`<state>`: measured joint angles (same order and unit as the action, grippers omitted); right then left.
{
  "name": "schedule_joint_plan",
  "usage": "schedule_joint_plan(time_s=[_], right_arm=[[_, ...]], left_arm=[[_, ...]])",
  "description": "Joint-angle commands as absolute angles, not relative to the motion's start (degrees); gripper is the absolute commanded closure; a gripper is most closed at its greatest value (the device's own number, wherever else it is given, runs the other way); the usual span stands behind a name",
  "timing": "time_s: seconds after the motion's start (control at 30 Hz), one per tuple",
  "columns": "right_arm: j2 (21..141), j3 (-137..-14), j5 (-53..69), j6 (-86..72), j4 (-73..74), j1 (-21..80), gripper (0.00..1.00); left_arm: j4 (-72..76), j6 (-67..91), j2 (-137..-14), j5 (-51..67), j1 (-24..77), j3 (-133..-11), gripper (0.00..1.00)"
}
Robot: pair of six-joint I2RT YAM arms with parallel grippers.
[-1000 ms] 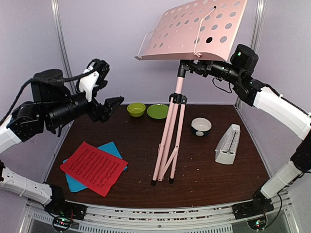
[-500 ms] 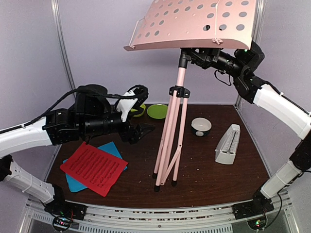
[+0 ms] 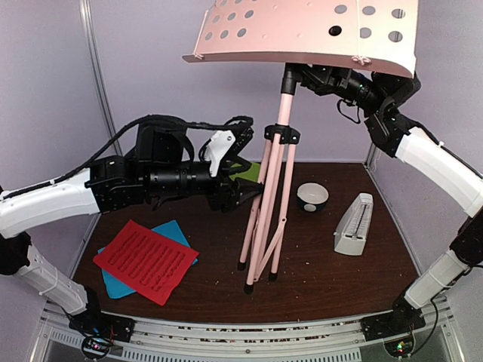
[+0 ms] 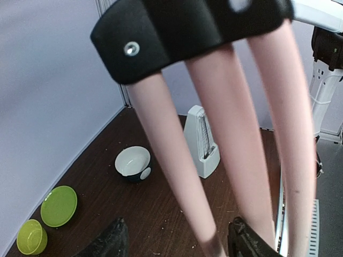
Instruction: Set up the instrument practice props
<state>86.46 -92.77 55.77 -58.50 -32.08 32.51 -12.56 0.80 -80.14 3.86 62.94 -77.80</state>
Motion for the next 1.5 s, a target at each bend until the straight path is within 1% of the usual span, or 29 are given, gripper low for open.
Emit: schedule_joint_plan(time_s=[0.0,0.17,0.23,0.27,0.3,0.33,0.37,0.5,0.63,0.8,0.93,1.23,1.37,1.47], right_arm=[[84.16,-99.46,50.02,-64.08,-44.66,34.08,1.0],[84.82,-99.38,50.17,-65.81,-44.9,34.99,1.0],[84.73,-99.12,50.33,-65.9,-44.12,35.28,1.0],[84.77,-99.14,50.48,-65.89,-43.68,35.37,1.0],[84.87,-99.17,50.65,-66.01,-43.28,35.41,1.0],[84.92,-99.19,50.71,-66.18,-42.99,35.42,1.0],[84.98,-99.17,50.71,-66.64,-42.86,35.49,1.0],[85.87,-99.24,50.91,-69.39,-43.34,35.5,1.0],[86.85,-99.44,51.4,-72.77,-44.43,35.51,1.0],[87.49,-100.09,52.18,-75.19,-42.78,35.51,1.0],[87.42,-100.98,52.84,-75.06,-38.59,35.51,1.0],[87.16,-104.01,53.7,-71.43,-29.65,35.44,1.0],[87.39,-106.29,53.62,-69.45,-27.26,35.38,1.0],[87.56,-106.61,53.21,-66.64,-25.39,35.41,1.0]], left_arm=[[-11.17,0.66,-81.92,3.78,62.62,-80.24,0.37],[-11.08,-0.17,-82.75,4.52,61.56,-80.92,0.5],[-11.36,-0.7,-83.15,5.73,61.0,-81.18,0.59],[-11.53,-1.04,-83.29,6.33,60.73,-81.26,0.65],[-11.71,-1.49,-83.31,6.78,60.47,-81.25,0.67],[-11.77,-2.07,-83.27,7.53,60.23,-81.17,0.72],[-11.77,-2.83,-83.19,8.43,60.04,-80.99,0.75],[-13.07,-9.56,-83.05,10.84,59.88,-80.57,0.85],[-15.59,-16.46,-83.06,9.93,59.86,-80.86,0.93],[-16.12,-25.26,-82.71,6.61,59.58,-79.87,0.97],[-16.59,-32.92,-82.26,3.64,59.05,-78.93,0.99],[-15.56,-49.72,-81.66,-4.02,56.44,-75.12,0.99],[-15.04,-53.36,-82.6,-6.37,55.37,-73.31,0.99],[-11.27,-53.6,-83.26,-7.14,54.54,-72.17,0.95]])
